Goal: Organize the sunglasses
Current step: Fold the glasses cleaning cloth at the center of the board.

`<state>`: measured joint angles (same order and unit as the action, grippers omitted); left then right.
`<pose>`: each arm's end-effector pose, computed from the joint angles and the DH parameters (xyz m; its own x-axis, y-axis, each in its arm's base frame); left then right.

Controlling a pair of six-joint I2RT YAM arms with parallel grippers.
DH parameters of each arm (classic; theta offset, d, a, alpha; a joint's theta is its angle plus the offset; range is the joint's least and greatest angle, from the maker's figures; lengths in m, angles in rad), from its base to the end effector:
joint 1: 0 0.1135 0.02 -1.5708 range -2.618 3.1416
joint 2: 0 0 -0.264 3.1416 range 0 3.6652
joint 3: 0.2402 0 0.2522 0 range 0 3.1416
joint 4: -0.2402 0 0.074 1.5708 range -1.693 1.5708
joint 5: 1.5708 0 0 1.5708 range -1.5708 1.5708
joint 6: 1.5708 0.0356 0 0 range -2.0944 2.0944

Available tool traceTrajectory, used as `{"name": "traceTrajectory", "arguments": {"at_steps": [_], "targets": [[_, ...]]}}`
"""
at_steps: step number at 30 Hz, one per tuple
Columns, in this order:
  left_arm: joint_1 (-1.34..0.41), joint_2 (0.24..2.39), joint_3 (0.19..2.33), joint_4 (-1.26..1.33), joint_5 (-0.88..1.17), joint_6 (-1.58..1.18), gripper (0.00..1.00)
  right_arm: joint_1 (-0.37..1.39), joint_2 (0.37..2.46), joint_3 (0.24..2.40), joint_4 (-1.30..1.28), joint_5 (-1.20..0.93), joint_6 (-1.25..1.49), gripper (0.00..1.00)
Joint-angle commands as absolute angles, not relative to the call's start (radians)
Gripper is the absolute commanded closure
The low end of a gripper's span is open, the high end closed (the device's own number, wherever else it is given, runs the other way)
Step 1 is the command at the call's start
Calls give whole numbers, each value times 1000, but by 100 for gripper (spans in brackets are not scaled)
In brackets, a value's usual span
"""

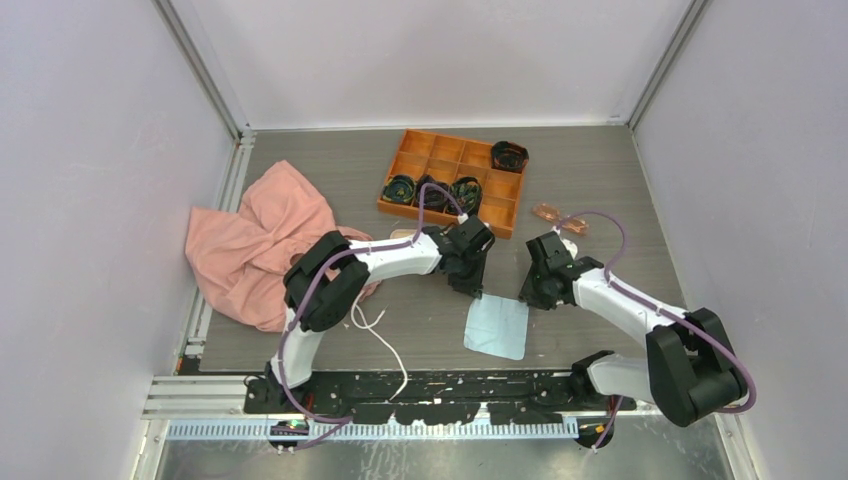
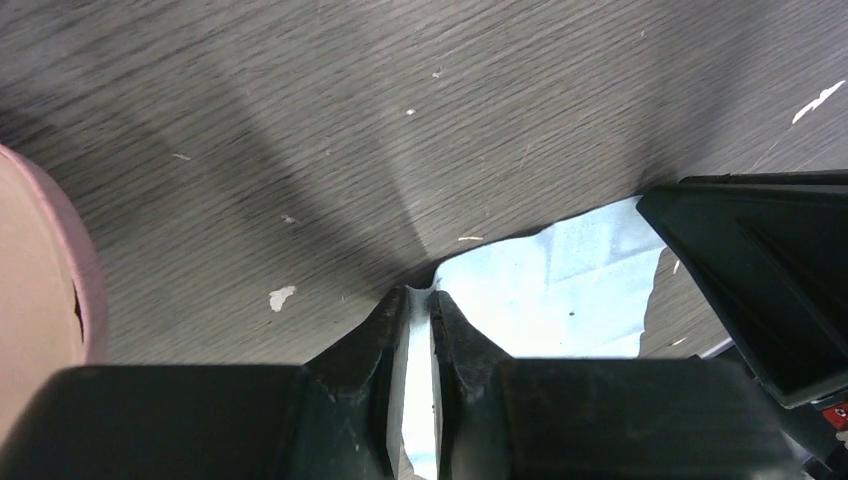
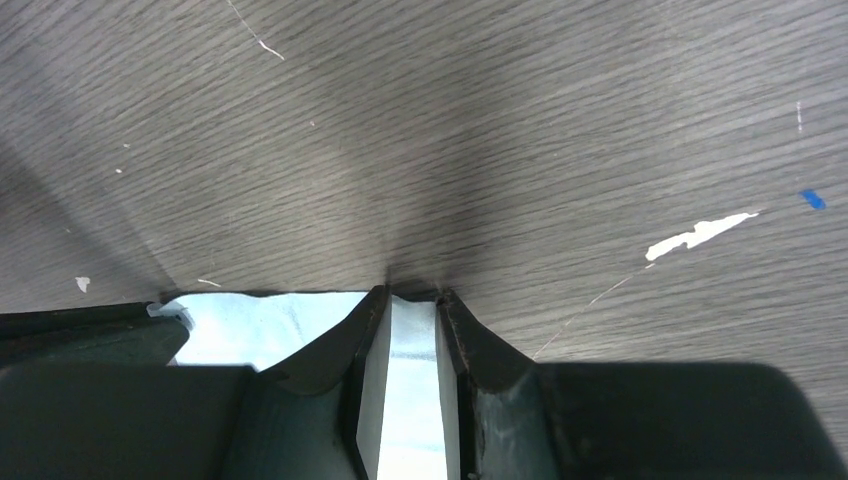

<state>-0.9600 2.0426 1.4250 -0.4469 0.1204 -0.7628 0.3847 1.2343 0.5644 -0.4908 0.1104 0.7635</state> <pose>0.2417 -0.3526 0.1601 -0.9476 0.1575 -0.2780 0.2655 0.8721 -0.4110 0.1922 0.0736 0.1573 -0.8438 0.3998 -0.3579 0.3477 0.9154 0.2027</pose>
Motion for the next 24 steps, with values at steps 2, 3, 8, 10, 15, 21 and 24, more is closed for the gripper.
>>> {"name": "traceTrajectory", "arguments": {"at_steps": [2,3,8,10,15,21,24], "targets": [[-959,2084,1443,-467,130,-747,91,385,1219,553,-533,115,773,69],[-959,2085,1445,-469,128,-747,95,384,1218,552,-534,117,774,69],[-955,2077,1445,-480,113,-744,100,385,1215,553,-535,130,779,69],[-953,2075,1445,-479,115,-744,99,384,1217,551,-535,131,781,70],[-951,2068,1452,-480,115,-740,99,384,1221,552,-536,129,786,73],[-942,2052,1445,-482,113,-728,100,385,1186,547,-539,147,792,78],[-940,2047,1445,-483,120,-722,99,384,1192,546,-535,142,788,87]]}}
